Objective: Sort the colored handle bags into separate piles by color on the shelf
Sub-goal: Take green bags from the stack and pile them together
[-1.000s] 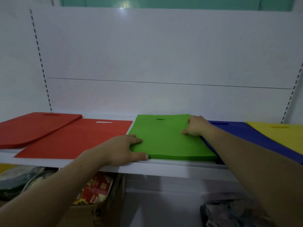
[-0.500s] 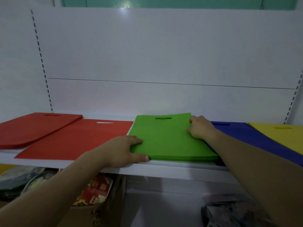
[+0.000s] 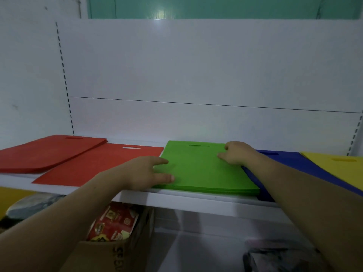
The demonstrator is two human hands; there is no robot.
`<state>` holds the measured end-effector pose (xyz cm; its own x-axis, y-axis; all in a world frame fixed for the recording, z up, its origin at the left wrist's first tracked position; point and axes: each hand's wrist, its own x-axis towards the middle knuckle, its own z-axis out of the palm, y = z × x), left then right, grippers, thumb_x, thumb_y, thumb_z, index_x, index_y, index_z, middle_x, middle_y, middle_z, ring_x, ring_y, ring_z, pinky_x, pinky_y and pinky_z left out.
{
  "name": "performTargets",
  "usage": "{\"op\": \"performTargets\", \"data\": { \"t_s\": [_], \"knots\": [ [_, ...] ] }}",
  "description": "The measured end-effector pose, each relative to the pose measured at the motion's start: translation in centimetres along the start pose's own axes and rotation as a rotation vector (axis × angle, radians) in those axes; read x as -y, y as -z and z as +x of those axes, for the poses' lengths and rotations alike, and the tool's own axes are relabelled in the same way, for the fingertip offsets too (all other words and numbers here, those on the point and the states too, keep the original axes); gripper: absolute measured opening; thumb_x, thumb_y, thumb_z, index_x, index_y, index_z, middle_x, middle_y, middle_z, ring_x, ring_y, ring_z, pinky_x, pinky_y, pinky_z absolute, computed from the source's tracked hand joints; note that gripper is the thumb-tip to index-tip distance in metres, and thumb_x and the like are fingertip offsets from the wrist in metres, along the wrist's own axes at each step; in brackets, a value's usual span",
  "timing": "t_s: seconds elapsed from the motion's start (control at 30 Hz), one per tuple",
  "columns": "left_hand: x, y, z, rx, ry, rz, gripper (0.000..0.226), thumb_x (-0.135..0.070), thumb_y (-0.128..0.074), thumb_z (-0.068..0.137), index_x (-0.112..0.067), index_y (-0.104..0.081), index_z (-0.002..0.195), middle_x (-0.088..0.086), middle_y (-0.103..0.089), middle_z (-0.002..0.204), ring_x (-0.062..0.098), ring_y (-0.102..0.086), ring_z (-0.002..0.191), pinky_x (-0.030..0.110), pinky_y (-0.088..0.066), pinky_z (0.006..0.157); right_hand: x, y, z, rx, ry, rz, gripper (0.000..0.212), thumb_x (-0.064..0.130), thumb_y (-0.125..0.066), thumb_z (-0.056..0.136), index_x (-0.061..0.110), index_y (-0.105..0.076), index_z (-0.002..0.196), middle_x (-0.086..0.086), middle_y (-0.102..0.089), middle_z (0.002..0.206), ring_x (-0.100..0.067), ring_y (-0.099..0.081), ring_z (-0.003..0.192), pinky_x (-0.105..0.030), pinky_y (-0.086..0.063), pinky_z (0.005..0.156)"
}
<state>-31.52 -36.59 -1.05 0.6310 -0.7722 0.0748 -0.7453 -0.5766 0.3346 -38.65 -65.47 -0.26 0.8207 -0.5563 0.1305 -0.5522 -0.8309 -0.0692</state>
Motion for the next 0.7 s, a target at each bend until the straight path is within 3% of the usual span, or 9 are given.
{"op": "performTargets", "data": {
  "t_s": [0.3,0.57,0.7],
  "knots": [
    [4.1,2.9,-3.8,-0.090,-0.015,0.009,0.068,-0.052,-0.055,0.087,-0.026,-0.033,0.146,-0.002,-0.032,0.152,0.015,-0.032,0.137,0.021,-0.024,0.105,8.8,2.4,-2.9,-0.050,0.085,0.065,0.067,0.055,-0.045,0.093,0.011,-0.037,0.143,-0.010,-0.037,0.149,-0.028,-0.039,0.132,-0.035,-0.036,0.104],
    [16.6,8.0,-11.2,-0.150,0.114,-0.021,0.073,-0.058,-0.055,0.083,-0.030,-0.031,0.146,0.001,-0.033,0.152,0.021,-0.036,0.135,0.034,-0.031,0.108,24.3,1.9,-5.0,-0.055,0.177,0.140,0.069,0.056,-0.045,0.093,0.012,-0.034,0.145,-0.007,-0.035,0.151,-0.026,-0.036,0.136,-0.034,-0.033,0.106],
    [23.0,10.0,-14.8,-0.225,0.159,0.000,0.074,-0.060,-0.055,0.083,-0.028,-0.031,0.145,-0.001,-0.034,0.151,0.020,-0.036,0.135,0.034,-0.032,0.106,32.4,0.8,-5.5,-0.050,0.220,0.165,0.071,0.057,-0.046,0.092,0.013,-0.033,0.146,-0.006,-0.034,0.152,-0.026,-0.035,0.137,-0.035,-0.032,0.107]
  ]
}}
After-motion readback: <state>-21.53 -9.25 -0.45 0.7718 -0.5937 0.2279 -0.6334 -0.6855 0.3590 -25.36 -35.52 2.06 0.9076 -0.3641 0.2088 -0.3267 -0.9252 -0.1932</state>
